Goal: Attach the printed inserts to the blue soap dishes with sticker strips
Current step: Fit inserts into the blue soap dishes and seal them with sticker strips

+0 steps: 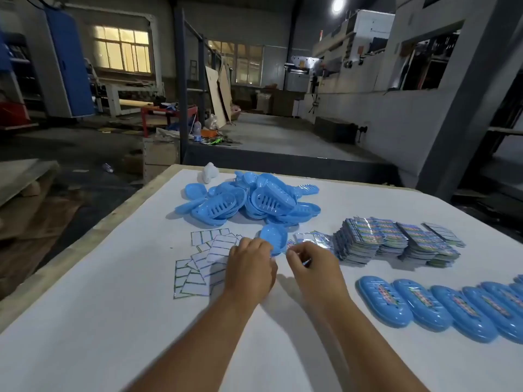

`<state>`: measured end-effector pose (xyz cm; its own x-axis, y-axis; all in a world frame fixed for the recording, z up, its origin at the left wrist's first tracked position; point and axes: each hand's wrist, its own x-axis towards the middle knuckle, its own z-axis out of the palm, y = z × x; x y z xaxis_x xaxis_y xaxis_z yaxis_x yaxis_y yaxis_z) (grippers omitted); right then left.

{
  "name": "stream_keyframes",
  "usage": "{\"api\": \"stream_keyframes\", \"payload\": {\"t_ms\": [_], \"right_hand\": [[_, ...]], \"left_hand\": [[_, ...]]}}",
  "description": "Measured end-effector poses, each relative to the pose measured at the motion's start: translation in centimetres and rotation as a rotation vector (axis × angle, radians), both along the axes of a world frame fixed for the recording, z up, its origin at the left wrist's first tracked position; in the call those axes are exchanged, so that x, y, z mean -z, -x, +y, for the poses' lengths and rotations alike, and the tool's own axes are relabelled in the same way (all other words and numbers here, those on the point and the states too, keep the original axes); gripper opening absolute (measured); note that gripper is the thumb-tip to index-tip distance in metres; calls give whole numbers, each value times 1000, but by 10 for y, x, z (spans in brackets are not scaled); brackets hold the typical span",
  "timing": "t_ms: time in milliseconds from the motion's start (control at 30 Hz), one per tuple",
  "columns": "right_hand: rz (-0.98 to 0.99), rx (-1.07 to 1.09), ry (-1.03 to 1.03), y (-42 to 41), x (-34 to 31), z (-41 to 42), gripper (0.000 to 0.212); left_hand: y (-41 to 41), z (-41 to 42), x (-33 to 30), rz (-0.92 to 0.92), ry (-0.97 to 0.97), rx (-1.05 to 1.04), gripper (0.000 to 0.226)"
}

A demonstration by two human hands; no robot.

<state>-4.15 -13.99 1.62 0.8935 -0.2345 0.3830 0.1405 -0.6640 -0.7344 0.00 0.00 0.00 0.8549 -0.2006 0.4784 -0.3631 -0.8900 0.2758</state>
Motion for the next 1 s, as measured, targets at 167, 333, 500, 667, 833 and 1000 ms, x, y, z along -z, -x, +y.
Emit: {"api": "stream_keyframes", "payload": {"t_ms": [167,333,500,667,833,1000], "right_hand": [[82,24,34,-35,8,5,15],[16,22,50,-41,20,-5,15],[-88,20,51,-43,17,-15,26],[-137,-178,152,-41,16,-25,77],[-84,-256,95,-42,14,-29,81],[109,-199,242,-40,8,-35,87]], "left_hand": [[-25,-8,1,-45,-134,13,32],[-36,-9,5,-46,-154,-31,24],[-27,-8,-2,-111,84,53,19],[-22,4,-11,101,704,140,20],[-25,10,-18,375,957,127,26],[-26,18,-14,193,548,-12,23]]}}
